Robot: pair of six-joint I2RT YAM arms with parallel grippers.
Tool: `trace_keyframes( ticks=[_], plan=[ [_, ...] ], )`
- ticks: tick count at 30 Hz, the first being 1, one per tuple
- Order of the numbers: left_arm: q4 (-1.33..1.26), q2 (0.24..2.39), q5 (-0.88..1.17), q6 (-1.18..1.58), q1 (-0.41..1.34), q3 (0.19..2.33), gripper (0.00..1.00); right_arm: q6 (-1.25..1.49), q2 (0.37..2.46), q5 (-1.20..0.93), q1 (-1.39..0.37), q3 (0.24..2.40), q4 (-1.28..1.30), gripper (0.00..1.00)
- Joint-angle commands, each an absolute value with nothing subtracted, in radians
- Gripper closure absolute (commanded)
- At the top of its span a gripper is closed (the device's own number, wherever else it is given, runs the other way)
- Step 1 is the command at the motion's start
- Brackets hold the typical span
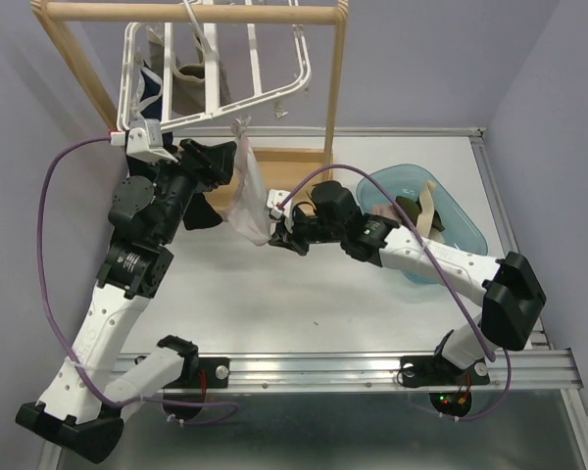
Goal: Remove the underwear clipped to the hanger
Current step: Remove the underwear from the hanger.
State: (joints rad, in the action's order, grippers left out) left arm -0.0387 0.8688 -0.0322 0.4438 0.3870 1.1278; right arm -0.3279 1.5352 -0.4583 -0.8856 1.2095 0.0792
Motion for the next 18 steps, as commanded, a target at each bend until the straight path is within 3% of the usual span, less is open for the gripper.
trace_keyframes(
  ticks=[1,18],
  plan=[
    [-0.077,0.868,-0.008,0.442,0.397,1.183,0.20,-0.308,1.543,-0.382,-0.899,1.264,0.017,1.00],
    [-0.008,0.897,-0.150,0.345,0.420,1.232,0.21,-0.291,1.566,-0.324,-0.940,1.285,0.009,0.99]
  ],
)
